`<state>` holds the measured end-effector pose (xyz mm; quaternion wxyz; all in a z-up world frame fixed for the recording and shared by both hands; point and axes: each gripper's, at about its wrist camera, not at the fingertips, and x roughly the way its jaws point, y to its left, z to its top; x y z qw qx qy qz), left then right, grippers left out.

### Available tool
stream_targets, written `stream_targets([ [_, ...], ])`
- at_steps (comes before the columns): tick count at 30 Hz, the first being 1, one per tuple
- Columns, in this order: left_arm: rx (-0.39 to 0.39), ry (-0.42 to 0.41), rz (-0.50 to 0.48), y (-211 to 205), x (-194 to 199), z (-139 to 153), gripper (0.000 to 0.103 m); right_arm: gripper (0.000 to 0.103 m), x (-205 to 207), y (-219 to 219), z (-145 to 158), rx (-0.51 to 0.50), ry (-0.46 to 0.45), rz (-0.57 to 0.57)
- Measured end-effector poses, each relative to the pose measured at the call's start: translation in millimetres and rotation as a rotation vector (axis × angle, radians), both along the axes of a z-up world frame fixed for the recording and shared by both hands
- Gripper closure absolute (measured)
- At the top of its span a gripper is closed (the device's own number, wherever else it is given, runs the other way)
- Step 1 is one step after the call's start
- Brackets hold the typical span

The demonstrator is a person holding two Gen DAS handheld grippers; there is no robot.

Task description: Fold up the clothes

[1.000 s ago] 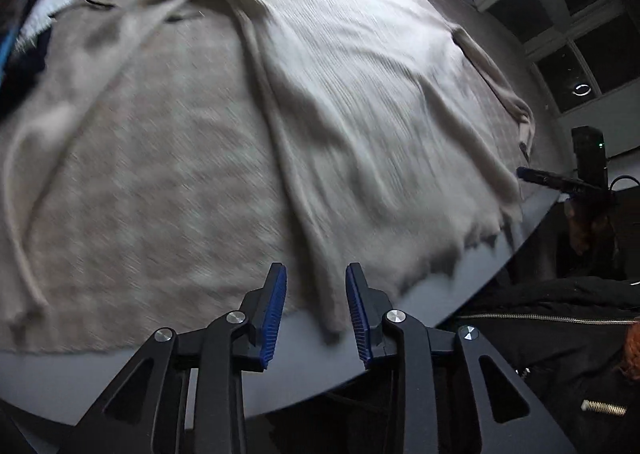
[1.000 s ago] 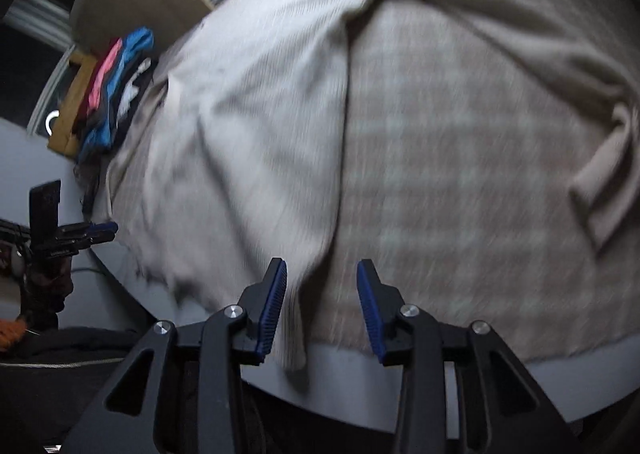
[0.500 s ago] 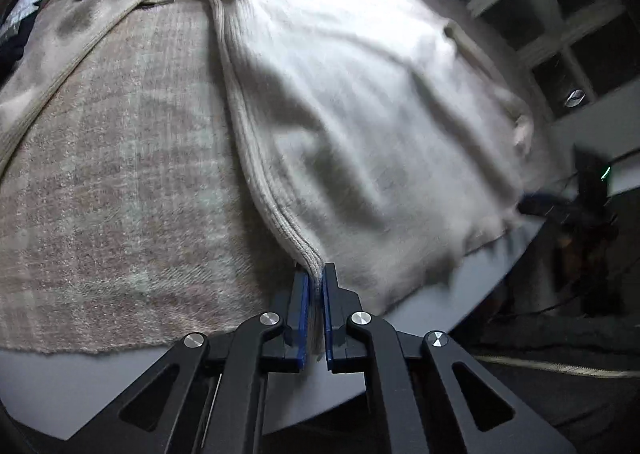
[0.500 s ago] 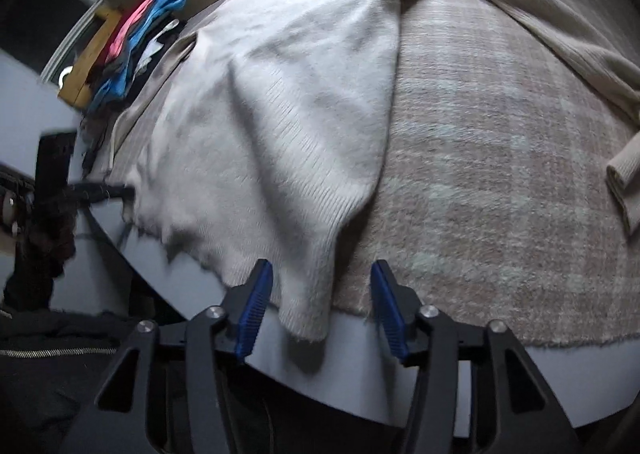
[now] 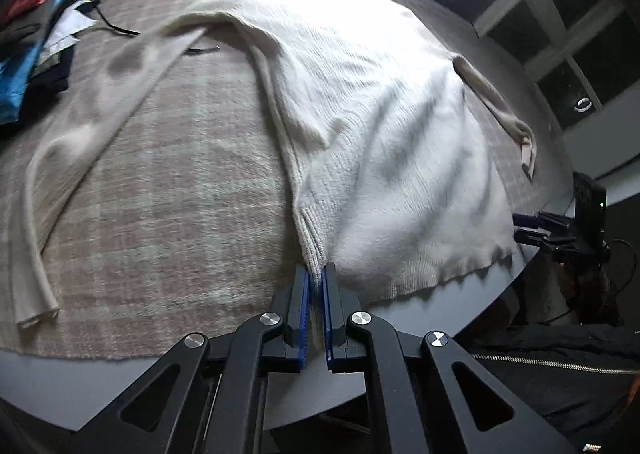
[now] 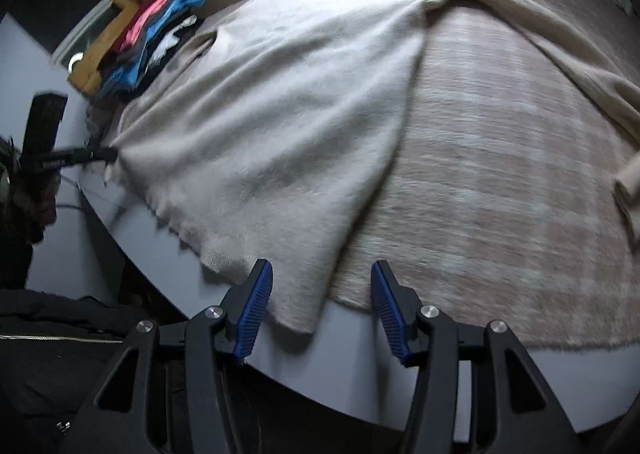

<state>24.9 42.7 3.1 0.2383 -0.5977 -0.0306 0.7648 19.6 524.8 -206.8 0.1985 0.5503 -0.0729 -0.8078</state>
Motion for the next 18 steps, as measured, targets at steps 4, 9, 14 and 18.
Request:
stream_targets([
  [4,0.005,-0.011,0.008,-7,-6,-2,0.098,0.069,-3,-11,-1,0.024,0.039,0.016],
  [9,0.054,0.042,-0.033,6,5,32,0.098,0.098,-11,2,25,0.013,0.031,0.006],
  [14,0.045,-0.016,-0.088,21,24,11,0.098,0.098,-2,42,75,-0.021,0.098,-0.076],
  [18,-0.004,-0.084,-0.083,23,20,-29,0.098,0.098,-7,35,32,0.067,-0.006,-0.074],
])
